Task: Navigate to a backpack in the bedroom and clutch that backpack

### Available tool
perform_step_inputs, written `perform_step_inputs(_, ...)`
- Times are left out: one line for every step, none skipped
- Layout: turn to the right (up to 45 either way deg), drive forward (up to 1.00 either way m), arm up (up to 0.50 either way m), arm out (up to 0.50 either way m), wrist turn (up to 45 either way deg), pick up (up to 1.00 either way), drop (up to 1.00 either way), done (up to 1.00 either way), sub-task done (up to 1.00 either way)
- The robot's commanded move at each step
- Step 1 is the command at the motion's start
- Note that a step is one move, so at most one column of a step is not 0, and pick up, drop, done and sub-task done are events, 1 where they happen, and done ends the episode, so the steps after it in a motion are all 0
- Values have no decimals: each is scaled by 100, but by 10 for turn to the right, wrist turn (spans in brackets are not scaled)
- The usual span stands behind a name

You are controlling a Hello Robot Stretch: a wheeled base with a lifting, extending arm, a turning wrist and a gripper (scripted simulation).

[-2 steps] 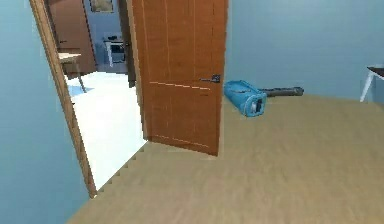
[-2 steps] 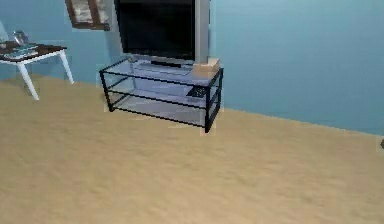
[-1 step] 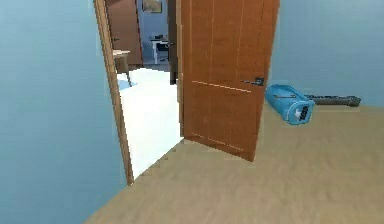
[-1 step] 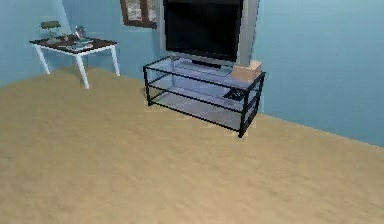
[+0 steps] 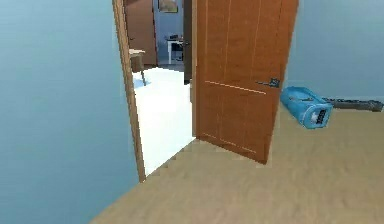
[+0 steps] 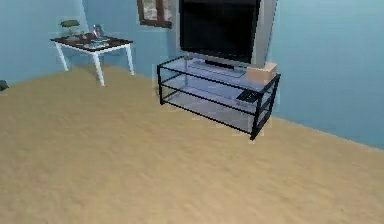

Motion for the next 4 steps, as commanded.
perform_step_inputs(0, 100, 0, 0, 0, 0, 0, 0, 0)
perform_step_inputs(0, 60, 0, 0, 0, 0, 0, 0, 0)
perform_step_inputs(450, 0, 0, 0, 0, 0, 0, 0, 0)
perform_step_inputs(450, 0, 0, 0, 0, 0, 0, 0, 0)
